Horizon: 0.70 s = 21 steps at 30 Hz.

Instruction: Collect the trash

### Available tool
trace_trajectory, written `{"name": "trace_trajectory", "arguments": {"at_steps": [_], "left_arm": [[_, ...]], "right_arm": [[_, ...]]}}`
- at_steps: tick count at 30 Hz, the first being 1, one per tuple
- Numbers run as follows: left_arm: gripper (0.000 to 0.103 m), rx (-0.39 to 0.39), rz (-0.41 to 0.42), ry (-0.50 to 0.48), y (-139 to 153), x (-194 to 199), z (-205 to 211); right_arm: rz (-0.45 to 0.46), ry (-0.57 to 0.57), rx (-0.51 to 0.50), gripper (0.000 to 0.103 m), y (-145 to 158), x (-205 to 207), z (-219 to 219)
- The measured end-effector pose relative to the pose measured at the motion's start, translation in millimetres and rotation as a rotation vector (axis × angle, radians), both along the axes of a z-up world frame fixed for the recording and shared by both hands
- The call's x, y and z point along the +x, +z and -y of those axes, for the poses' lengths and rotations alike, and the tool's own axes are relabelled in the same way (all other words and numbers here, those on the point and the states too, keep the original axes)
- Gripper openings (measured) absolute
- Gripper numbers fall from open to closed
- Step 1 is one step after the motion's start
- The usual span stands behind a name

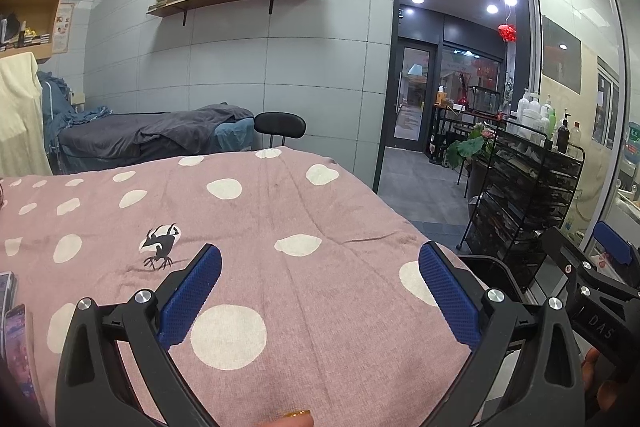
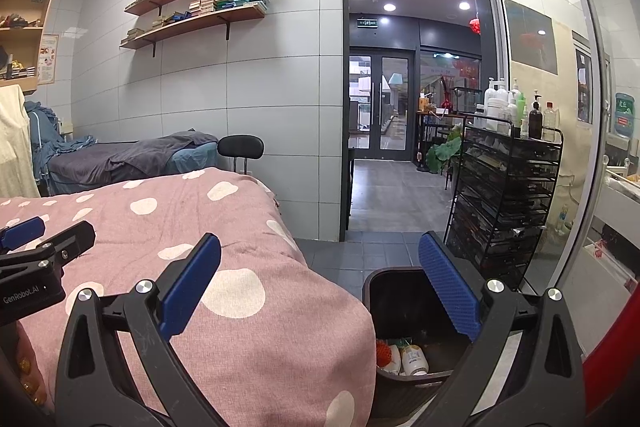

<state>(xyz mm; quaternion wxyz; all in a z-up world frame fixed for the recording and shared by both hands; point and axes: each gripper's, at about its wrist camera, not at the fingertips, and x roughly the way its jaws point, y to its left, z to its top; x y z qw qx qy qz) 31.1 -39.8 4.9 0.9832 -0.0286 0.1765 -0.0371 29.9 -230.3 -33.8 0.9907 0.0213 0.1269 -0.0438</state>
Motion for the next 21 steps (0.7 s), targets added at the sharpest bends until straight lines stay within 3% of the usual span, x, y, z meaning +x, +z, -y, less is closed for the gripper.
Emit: {"name": "trace_trajectory", "arguments": {"at_steps": [21], "left_arm": [[0.097, -0.009, -0.007, -0.006, -2.1, -1.3, -0.7]], "right_arm": [[-0.005, -0.001, 0.000, 0.098, -0.8, 0.1, -0.7]]}}
